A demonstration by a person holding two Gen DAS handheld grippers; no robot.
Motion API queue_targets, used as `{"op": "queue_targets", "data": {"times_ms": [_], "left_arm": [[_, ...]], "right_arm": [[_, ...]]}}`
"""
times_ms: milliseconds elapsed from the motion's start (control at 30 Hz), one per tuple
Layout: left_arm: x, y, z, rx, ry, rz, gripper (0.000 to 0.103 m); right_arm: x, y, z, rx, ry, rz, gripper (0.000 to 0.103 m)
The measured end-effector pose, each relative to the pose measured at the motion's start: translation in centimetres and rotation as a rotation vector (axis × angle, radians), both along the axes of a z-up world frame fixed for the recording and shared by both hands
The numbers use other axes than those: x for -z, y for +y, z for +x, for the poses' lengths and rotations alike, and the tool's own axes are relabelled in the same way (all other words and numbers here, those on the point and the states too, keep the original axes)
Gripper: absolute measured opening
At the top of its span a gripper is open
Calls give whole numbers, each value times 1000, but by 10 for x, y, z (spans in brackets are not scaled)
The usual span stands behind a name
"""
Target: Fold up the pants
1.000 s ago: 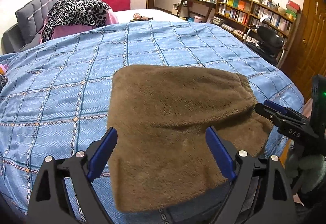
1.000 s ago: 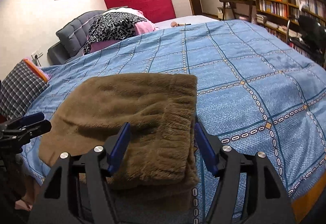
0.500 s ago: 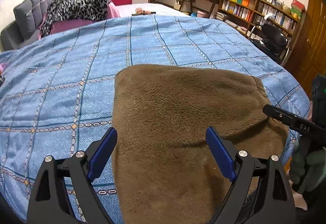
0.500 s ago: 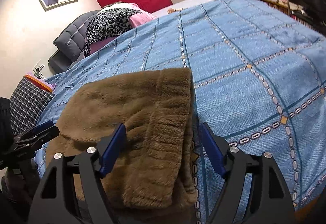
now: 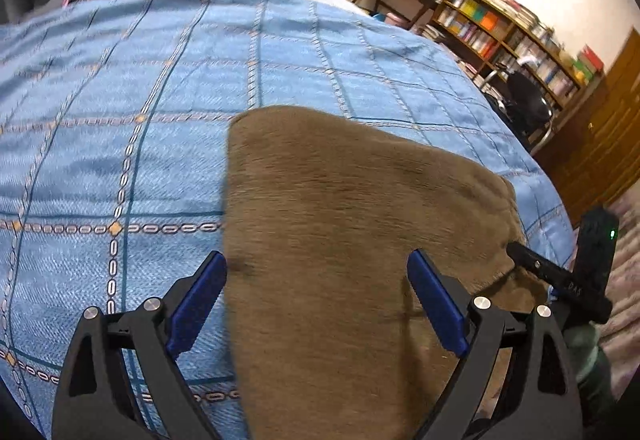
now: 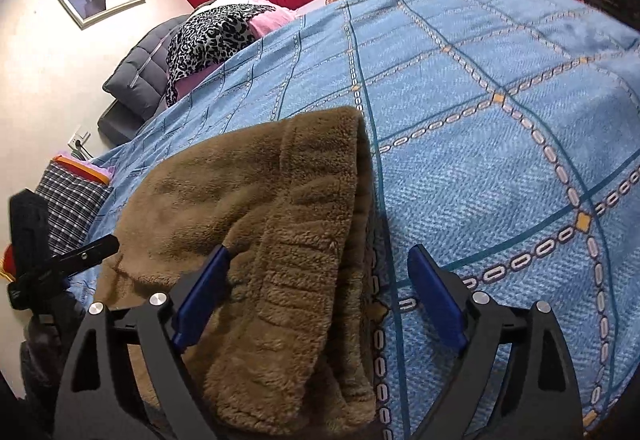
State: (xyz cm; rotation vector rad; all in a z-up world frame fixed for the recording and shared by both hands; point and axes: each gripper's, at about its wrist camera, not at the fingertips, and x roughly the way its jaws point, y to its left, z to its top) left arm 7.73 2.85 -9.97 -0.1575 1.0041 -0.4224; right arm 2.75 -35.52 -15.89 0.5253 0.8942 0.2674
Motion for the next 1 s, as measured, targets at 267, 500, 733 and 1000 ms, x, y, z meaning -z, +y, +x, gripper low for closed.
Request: {"op": "queue_targets", "data": {"times_ms": [267, 500, 733, 1000], "left_arm": [[29, 21, 27, 21, 177, -206, 91], [43, 24, 35, 71, 264, -314, 91], [39, 22, 29, 102, 260, -323, 70], [16, 13, 20, 115, 185, -271, 56]], "right_arm": [[12, -7, 11, -40, 61, 122, 92], [14, -2, 21, -96, 85, 146, 93], [13, 11, 27, -157, 88, 163, 73], [-6, 12, 19, -170, 34, 120, 49]]}}
